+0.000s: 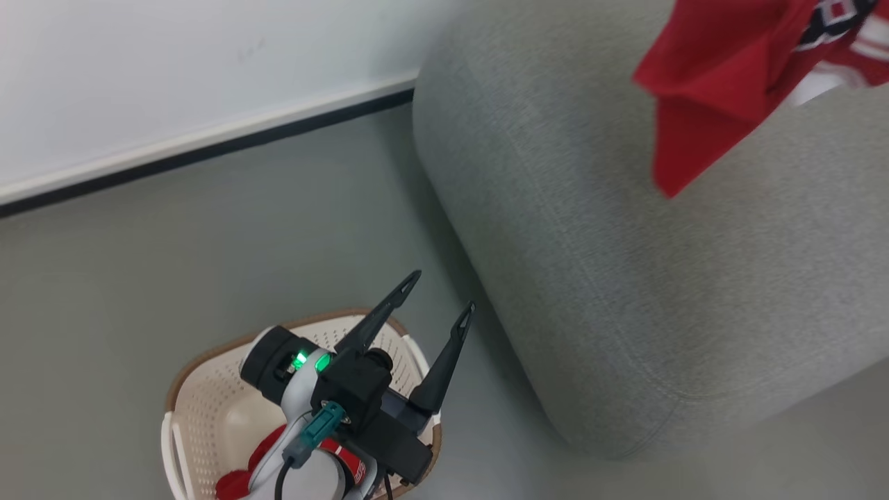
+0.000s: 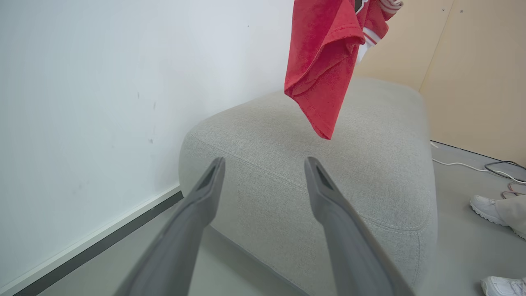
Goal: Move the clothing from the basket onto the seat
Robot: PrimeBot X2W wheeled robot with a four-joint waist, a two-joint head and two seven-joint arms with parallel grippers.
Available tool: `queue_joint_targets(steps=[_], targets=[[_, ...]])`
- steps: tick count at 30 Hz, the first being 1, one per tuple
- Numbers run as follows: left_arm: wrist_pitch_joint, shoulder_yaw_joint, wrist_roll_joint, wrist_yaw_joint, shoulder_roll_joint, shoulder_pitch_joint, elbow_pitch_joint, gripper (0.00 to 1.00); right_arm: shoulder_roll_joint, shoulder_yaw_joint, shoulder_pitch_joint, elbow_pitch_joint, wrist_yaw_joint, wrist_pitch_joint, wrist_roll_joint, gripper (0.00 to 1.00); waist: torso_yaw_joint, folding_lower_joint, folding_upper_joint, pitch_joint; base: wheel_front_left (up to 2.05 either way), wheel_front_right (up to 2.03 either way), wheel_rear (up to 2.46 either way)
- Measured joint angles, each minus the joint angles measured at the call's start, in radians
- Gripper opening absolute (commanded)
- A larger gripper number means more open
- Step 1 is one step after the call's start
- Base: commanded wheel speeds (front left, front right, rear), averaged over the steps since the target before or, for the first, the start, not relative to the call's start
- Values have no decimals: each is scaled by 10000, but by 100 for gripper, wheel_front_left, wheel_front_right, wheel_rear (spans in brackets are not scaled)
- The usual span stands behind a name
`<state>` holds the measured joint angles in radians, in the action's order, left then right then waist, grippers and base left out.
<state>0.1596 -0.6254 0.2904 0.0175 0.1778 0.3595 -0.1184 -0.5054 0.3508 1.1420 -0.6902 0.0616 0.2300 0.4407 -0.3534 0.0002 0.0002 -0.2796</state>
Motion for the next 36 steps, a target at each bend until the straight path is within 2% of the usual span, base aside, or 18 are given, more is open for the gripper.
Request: queue_joint_targets(steps=[6, 15, 21, 27, 35, 36], targets=[[-176, 23, -184, 2, 234, 386, 575, 100, -293, -228, 1179, -510, -13, -88, -17, 0, 569, 0, 0, -845, 0, 0, 0], [-439, 157, -677, 13, 717, 937, 1490, 100, -73, -247, 1581, -1331, -88, -84, 10, 0, 1020, 1, 0, -2230, 0, 0, 0], [-767, 278, -1028, 13, 995, 1383, 2006, 100, 447, -322, 1387, -1960, -88, -38, 280, 0, 973, 1, 1, -3137, 0, 0, 0], [-878, 247, -1170, -84, 1020, 1936, 2015, 100, 740, -378, 1088, -2696, -94, 92, 374, 0, 750, 0, 2, -3895, 0, 0, 0], [-965, 155, -1237, -102, 1049, 1965, 1801, 100, 1051, -263, 709, -3315, 0, 180, 372, 0, 436, -1, 0, -4226, 0, 0, 0], [-963, 140, -1237, -102, 1045, 1965, 1758, 100, 1085, -278, 688, -3333, 2, 184, 374, 4, 431, -1, 0, -4207, 0, 0, 0]])
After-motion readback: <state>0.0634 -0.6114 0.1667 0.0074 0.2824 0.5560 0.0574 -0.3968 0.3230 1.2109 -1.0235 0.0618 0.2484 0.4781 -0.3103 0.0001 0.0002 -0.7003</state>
